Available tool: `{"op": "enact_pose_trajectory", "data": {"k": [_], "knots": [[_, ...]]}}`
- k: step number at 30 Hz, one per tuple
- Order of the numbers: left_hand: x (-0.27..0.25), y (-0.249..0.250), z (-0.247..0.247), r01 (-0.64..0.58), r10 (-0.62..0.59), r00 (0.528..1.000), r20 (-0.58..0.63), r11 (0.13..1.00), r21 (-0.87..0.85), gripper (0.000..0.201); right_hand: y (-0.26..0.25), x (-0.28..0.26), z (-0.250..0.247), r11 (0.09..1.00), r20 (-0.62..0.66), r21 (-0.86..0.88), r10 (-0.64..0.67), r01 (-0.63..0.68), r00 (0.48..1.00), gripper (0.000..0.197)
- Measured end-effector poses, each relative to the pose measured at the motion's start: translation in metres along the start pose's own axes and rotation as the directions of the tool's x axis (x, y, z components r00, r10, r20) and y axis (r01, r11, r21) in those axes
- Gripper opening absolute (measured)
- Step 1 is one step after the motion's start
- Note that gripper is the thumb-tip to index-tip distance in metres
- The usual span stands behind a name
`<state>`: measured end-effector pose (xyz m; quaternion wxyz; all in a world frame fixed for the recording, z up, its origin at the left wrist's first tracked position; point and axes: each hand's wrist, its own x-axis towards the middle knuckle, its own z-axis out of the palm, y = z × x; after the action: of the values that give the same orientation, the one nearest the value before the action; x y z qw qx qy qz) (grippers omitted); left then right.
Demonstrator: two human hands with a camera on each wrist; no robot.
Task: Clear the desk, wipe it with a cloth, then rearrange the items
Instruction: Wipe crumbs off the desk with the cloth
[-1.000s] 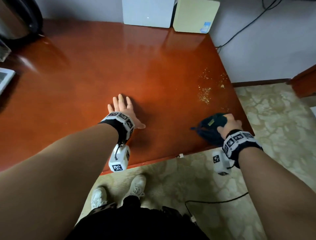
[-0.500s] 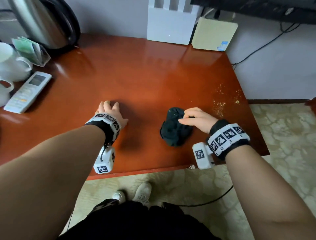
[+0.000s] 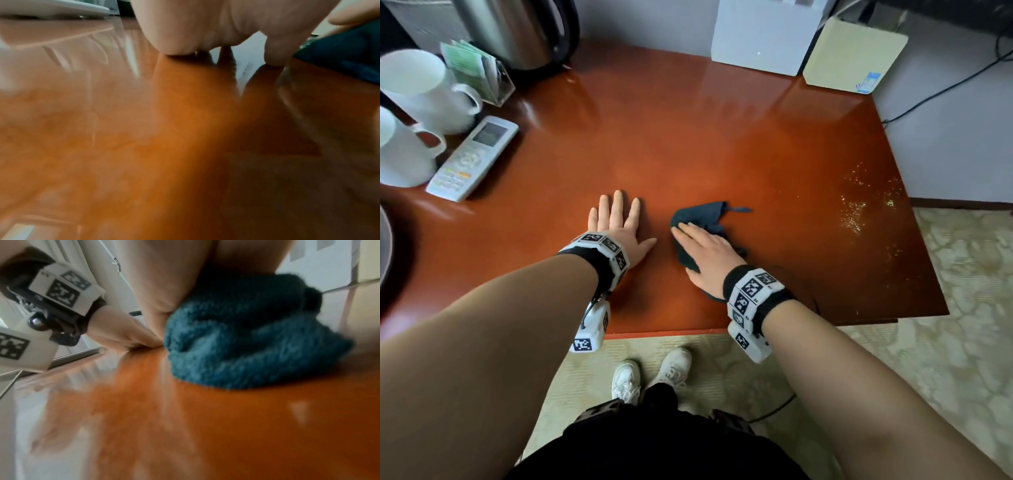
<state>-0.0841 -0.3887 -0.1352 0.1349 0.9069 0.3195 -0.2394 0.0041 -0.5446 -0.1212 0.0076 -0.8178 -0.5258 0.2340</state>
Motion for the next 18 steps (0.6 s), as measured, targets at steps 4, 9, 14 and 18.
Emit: {"op": "enact_pose_trajectory", "data": {"k": [4,9,14,18], "knots": [[0.002,0.001,0.000,0.007,-0.008,1.000,0.028,0.999,0.032,0.078,0.022,-0.003,0.004,0.989,0.027,-0.050,0.142,-0.141,0.989,0.060],[0.002,0.001,0.001,0.003,-0.004,1.000,0.029,0.999,0.038,0.079,0.096,-0.046,-0.007,0.774,-0.044,0.111,0.631,-0.624,0.775,0.054],[0.002,-0.001,0.001,-0.003,0.002,0.999,0.040,1.000,0.022,0.079,0.105,-0.069,-0.021,0.546,-0.003,0.234,0.827,-0.804,0.562,0.049],[0.001,-0.008,-0.002,-0.043,0.045,0.999,0.015,0.996,-0.073,0.089,0.035,-0.019,-0.031,0.834,-0.203,0.248,0.542,-0.493,0.815,0.053]]}}
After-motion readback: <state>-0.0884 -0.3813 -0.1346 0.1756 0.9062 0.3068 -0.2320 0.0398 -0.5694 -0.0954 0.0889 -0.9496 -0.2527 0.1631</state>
